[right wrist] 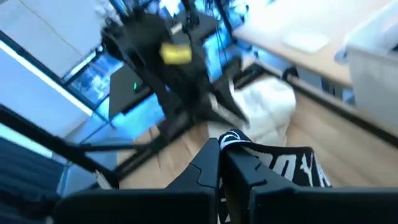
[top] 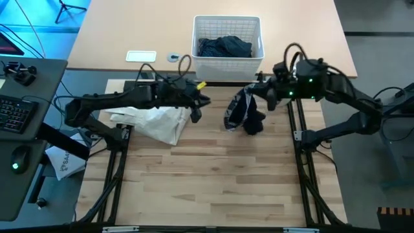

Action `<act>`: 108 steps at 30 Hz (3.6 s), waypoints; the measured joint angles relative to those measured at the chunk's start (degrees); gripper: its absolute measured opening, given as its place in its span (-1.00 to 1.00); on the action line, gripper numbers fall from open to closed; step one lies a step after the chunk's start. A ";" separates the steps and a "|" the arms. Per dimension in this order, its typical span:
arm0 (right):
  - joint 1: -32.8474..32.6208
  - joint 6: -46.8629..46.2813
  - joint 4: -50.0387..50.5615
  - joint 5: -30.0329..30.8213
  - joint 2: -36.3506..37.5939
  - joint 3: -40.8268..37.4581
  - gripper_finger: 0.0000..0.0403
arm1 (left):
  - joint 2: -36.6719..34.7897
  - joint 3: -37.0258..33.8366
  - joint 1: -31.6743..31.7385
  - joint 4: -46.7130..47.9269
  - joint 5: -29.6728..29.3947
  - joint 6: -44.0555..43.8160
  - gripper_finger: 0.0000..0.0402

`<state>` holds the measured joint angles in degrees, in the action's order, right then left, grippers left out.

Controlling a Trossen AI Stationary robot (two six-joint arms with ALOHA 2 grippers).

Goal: Fold laundry
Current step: Fold the blue underwear

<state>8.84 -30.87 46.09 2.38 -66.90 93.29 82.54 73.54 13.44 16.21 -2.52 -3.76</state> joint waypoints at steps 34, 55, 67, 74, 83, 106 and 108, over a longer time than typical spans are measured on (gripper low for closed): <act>-1.12 -2.15 12.72 9.13 -2.33 4.94 -1.00 | 19.82 -0.04 -4.12 3.14 -7.90 -14.07 -0.94; -1.90 -5.71 27.40 2.40 -2.10 12.65 -1.00 | -4.03 29.59 0.47 33.30 -2.58 -2.73 -1.00; -1.09 -10.75 31.86 6.87 -4.08 9.93 -1.00 | -1.53 29.66 2.18 42.53 2.46 -18.57 -1.00; 4.50 -5.64 36.40 28.95 -9.63 9.91 -1.00 | 7.42 29.64 7.88 42.91 -5.01 -11.08 -1.00; 4.41 -2.26 41.76 36.79 -11.01 9.76 -1.00 | 10.05 29.37 6.88 42.52 -22.86 -2.98 -1.00; -20.44 -35.82 -15.09 -9.28 -7.67 -56.70 -0.43 | 10.14 -12.92 -21.41 21.12 -2.65 -27.63 -0.99; -19.94 -31.21 -12.97 -16.76 -7.38 -55.48 -0.30 | 9.88 -12.90 -22.02 21.37 2.36 -27.82 -0.95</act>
<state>-11.10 -62.07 33.12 -14.38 -74.28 37.81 92.43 60.64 -8.59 37.58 -0.15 -31.58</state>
